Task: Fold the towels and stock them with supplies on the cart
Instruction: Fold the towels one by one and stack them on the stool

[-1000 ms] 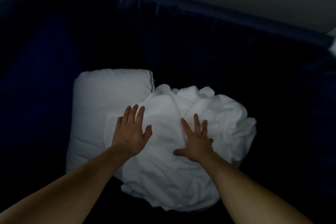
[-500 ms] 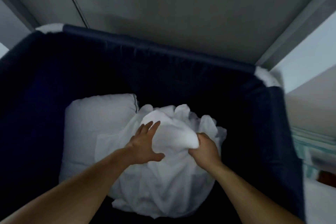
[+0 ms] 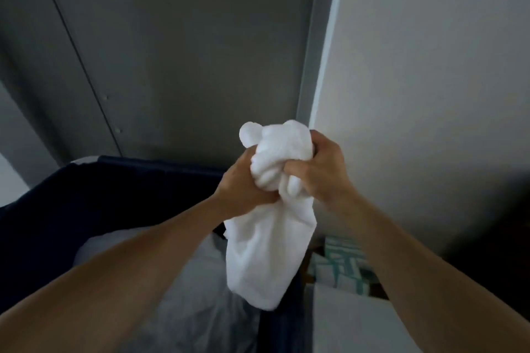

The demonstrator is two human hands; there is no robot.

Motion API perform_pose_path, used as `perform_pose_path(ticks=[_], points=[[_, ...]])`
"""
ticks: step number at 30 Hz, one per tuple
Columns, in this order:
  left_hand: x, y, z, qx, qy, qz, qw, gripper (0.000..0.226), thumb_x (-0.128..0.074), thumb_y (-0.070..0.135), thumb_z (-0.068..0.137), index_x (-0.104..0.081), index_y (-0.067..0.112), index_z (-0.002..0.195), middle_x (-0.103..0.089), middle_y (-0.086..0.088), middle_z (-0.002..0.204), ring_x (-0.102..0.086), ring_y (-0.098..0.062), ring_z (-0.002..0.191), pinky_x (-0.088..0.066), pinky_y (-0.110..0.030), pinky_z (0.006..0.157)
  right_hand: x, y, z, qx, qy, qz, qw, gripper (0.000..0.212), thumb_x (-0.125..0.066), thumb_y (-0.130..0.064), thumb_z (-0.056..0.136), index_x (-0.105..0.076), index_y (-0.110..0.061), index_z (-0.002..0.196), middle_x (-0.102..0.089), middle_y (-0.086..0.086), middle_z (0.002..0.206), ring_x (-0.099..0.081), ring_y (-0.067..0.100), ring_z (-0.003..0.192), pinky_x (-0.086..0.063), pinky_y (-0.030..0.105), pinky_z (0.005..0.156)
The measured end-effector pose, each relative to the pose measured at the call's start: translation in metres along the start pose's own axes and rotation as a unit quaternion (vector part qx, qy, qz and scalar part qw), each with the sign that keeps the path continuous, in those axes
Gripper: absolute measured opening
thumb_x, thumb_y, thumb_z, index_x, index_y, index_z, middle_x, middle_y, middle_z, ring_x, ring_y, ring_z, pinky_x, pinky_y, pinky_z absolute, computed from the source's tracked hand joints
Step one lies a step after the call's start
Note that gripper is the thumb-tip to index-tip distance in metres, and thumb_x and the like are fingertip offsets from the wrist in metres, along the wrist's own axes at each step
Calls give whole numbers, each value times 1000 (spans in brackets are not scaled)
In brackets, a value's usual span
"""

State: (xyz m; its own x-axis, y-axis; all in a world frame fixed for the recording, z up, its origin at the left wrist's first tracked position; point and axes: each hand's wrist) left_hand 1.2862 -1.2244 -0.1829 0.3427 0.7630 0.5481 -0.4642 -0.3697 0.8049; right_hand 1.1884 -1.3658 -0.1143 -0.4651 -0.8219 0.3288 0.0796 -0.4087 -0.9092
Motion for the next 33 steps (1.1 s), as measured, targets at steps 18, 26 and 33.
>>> perform_pose_path(ticks=[18,26,33], points=[[-78,192,17,253,-236,-382,857,89,-64,72,74,-51,12,139,-60,-15,135,-56,-38,123,-45,-58,101,206,-63,-127,127,201,-217,947,26,-69,-27,60,-53,-19,79,-55,-4,72,-51,14,66,-42,23,59],[-178,242,-1,181,-218,-222,933,26,-66,22,79,-62,2,96,-63,-10,88,-61,-26,81,-47,-30,69,244,49,-192,238,102,-344,903,25,-69,-25,73,-63,-4,87,-63,7,97,-59,23,85,-44,20,77],[-234,281,-9,162,-157,-238,945,18,-53,16,50,-40,18,63,-33,-1,63,-33,-19,62,-28,-31,56,261,158,-226,-53,-130,-341,930,84,-61,-66,81,-29,-24,147,-35,-10,140,-40,15,128,-38,35,110]])
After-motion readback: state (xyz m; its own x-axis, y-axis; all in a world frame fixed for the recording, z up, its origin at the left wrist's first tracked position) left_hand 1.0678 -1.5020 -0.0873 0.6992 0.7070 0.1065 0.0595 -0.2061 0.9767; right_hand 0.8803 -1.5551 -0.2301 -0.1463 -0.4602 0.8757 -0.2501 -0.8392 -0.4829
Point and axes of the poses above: each hand's wrist, its own z-axis towards the middle knuckle, its own x-axis out of the back of the hand, y = z × x
